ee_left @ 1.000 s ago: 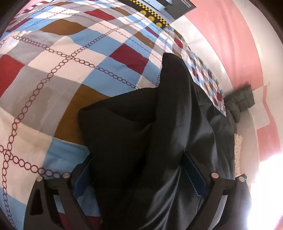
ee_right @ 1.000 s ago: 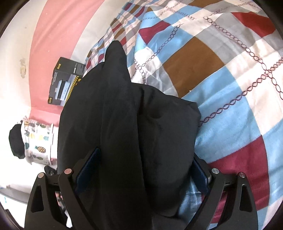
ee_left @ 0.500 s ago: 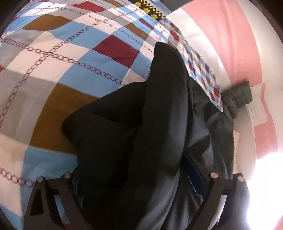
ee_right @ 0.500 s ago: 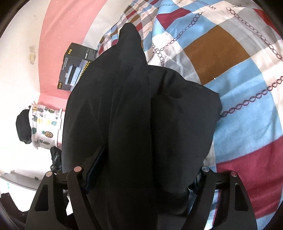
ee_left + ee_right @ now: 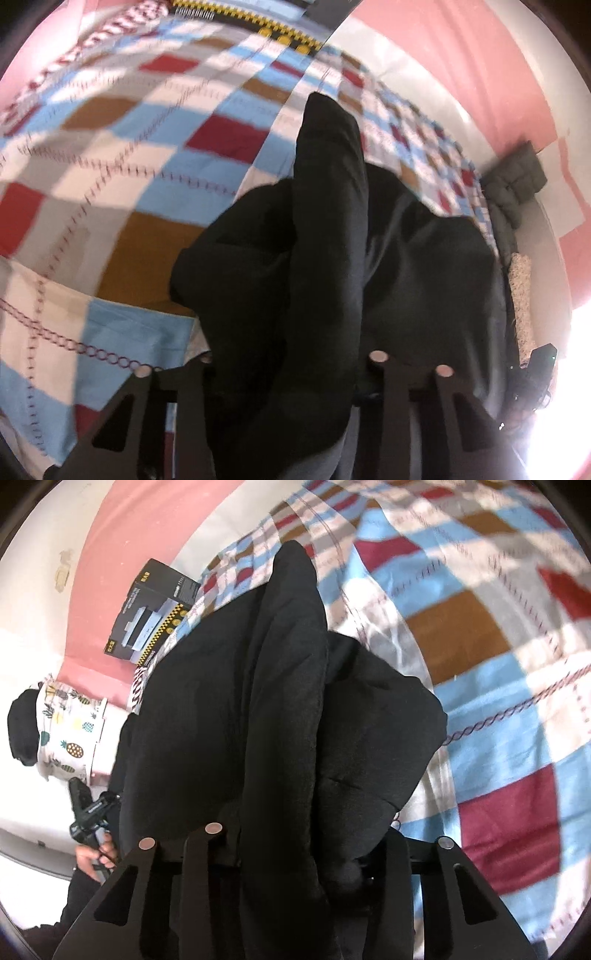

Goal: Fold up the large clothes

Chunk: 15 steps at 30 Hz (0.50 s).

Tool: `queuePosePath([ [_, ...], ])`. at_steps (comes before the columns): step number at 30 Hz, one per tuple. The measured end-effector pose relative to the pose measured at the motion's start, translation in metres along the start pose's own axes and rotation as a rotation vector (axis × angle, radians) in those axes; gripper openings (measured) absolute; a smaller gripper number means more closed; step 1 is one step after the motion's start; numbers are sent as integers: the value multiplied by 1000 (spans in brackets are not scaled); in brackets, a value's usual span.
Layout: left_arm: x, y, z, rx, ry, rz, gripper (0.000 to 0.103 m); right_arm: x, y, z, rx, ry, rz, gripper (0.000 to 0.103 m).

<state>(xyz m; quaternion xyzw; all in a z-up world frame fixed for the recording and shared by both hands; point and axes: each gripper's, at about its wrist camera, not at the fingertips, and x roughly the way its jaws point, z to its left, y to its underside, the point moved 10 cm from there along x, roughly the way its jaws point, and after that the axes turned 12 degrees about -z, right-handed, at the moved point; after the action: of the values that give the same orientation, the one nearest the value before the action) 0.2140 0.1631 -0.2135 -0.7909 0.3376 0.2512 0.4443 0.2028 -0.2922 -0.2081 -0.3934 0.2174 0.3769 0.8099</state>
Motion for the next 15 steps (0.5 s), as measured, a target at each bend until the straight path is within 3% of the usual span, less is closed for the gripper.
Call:
queuePosePath([
  [5,-36,-22,-14,17,55,-65,34,-24,-16,27,-60,-27,-44,36],
  [15,-73,-73,-38,50,87,-170,33,-38,-36,68,-98,-74,-101,36],
])
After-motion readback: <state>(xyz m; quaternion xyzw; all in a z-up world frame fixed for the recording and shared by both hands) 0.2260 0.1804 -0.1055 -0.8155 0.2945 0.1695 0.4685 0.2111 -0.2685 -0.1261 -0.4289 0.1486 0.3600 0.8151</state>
